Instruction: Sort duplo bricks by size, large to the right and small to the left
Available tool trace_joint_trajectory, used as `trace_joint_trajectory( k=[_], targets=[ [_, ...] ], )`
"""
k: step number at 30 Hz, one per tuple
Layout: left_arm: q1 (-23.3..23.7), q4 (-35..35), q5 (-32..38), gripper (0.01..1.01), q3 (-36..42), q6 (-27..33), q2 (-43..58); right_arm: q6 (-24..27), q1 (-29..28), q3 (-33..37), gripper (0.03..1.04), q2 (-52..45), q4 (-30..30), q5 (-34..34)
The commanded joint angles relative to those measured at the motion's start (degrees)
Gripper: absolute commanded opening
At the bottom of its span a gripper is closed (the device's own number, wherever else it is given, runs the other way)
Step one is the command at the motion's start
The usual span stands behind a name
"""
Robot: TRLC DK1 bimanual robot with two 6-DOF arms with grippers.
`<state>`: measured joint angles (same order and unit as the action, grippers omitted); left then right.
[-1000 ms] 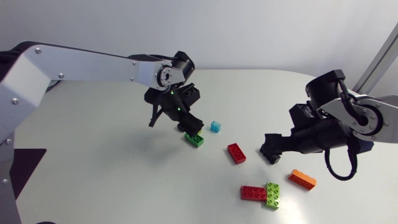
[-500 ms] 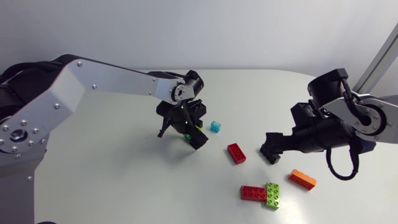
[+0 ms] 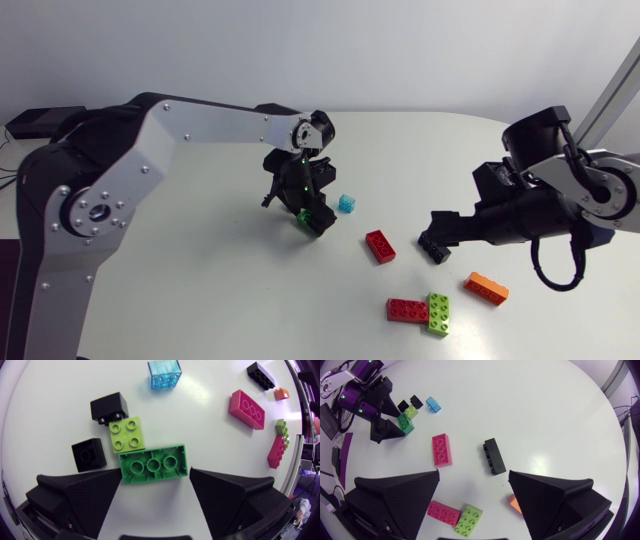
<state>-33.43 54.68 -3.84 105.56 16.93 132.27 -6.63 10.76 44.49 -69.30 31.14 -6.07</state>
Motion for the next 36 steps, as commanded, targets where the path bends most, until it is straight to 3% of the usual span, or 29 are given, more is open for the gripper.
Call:
trace_joint_trajectory(
  k=[1,3,4,5,7,8,17,25,29,30,31,32,36],
  targets=[
    [0.03,3.68,0.06,0.910,4.66,1.18,3.44,-1.10,-0.39,0.42,1.00,1.01,1.12,-0.35],
    [-0.06,7.38,0.14,0.895,8.17,1.18,5.46,-1.28,-0.31,0.33,1.00,1.45,1.38,-0.35],
    [-0.14,8.96,0.06,0.821,9.84,1.18,6.60,-1.45,-0.22,0.25,1.00,1.97,1.82,-0.35],
    [-0.14,9.84,0.06,0.720,10.81,1.09,7.48,-1.45,-0.22,-0.02,1.00,2.59,1.82,-0.35],
    [-0.23,9.92,0.06,0.413,11.51,0.74,8.80,-1.45,-0.22,-0.81,1.00,2.94,1.38,-0.35],
    [-0.14,9.75,0.06,0.370,11.60,0.56,9.15,-1.45,-0.22,-1.07,1.00,2.68,1.30,-0.35],
    [-3.04,7.99,-1.17,0.356,9.67,1.53,5.11,-1.19,-0.48,-1.60,1.00,2.15,0.68,-0.35],
    [-13.42,6.94,-4.51,0.357,7.38,2.58,1.85,-0.57,-1.98,-1.51,1.00,2.15,0.42,-0.44],
    [-20.36,4.12,-5.66,0.425,4.22,4.43,-0.52,0.39,-3.73,-1.77,1.00,2.15,0.42,-1.05],
    [-21.24,4.12,-5.57,0.595,4.31,4.43,-0.43,0.57,-4.00,-1.86,1.00,2.15,0.42,-1.05],
    [-21.41,4.04,-5.39,0.882,4.39,4.43,-0.43,0.74,-4.17,-1.86,1.00,2.15,0.42,-1.05],
    [-21.15,3.51,-4.51,0.997,4.31,4.08,-0.70,0.74,-4.26,-1.86,1.00,2.15,0.42,-1.05],
    [-14.21,0.61,-3.20,0.995,4.13,0.39,-2.80,0.83,-4.35,-1.60,1.00,2.06,0.07,-1.05]
  ],
)
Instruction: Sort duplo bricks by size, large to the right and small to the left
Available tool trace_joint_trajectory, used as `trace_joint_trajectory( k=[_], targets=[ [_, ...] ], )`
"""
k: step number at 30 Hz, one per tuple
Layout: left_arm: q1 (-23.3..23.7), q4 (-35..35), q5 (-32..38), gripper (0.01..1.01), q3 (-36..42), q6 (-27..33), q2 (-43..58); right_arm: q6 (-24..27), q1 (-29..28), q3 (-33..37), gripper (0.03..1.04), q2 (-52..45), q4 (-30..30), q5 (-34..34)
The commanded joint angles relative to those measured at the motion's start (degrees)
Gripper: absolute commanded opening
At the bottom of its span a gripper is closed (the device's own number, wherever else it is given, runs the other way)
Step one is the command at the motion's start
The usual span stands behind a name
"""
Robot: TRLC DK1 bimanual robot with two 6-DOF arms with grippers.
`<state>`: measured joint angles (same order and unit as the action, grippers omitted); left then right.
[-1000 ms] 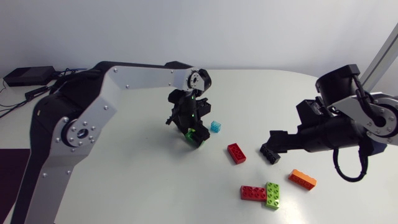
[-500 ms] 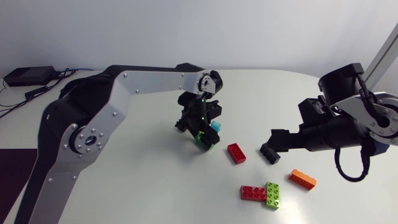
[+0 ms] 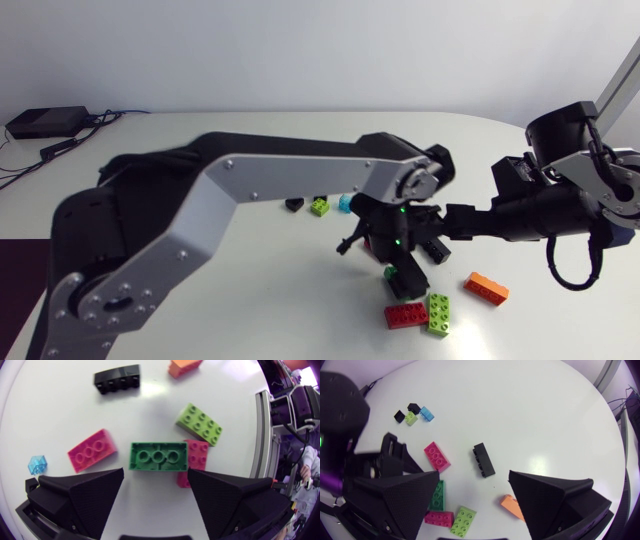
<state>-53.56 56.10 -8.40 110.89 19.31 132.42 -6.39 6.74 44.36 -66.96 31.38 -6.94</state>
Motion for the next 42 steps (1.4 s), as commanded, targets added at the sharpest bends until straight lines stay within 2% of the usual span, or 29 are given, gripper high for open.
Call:
trace_joint_trajectory(
  k=[1,6,8,11,20,25,28,31,35,36,42],
  targets=[
    [8.21,-1.34,1.99,0.995,-1.20,-2.88,-3.48,0.59,-0.33,-1.29,1.00,-0.80,-0.79,-0.18],
    [16.03,-2.57,3.92,0.989,-1.20,-3.14,-3.84,-0.37,0.82,0.47,1.00,-3.44,-1.49,-0.27],
    [16.47,-3.36,4.01,0.989,-1.82,-2.70,-3.48,-0.81,1.34,0.38,1.00,-3.53,-1.58,-0.27],
    [16.56,-6.00,8.14,0.989,-0.50,-3.49,-0.94,-1.17,1.61,0.47,1.00,-3.97,-2.11,-0.27],
    [17.88,-4.86,10.34,0.982,7.06,-4.90,7.24,-0.73,1.52,0.20,1.00,-4.14,-2.11,-0.18],
    [18.40,-2.57,11.22,0.982,10.93,-4.98,9.26,-0.81,1.69,0.82,1.00,-4.41,-2.11,-0.27],
    [19.20,2.00,11.22,0.977,16.81,-6.39,12.42,-0.90,1.69,0.99,1.00,-4.50,-2.11,-0.27],
    [19.46,9.91,11.04,0.872,25.34,-6.92,16.82,-0.90,1.69,0.99,1.00,-4.67,-2.11,-0.27],
    [19.46,12.90,11.04,0.552,29.29,-8.24,18.84,-0.81,1.69,0.73,1.00,-4.67,-2.11,-0.44],
    [19.46,13.87,11.04,0.513,30.17,-8.24,19.37,-0.81,1.69,0.73,1.00,-4.67,-2.02,-0.44],
    [19.72,16.85,11.04,0.492,30.70,-8.06,20.33,-0.81,1.69,0.20,1.00,-4.32,-2.02,-0.44]
  ],
)
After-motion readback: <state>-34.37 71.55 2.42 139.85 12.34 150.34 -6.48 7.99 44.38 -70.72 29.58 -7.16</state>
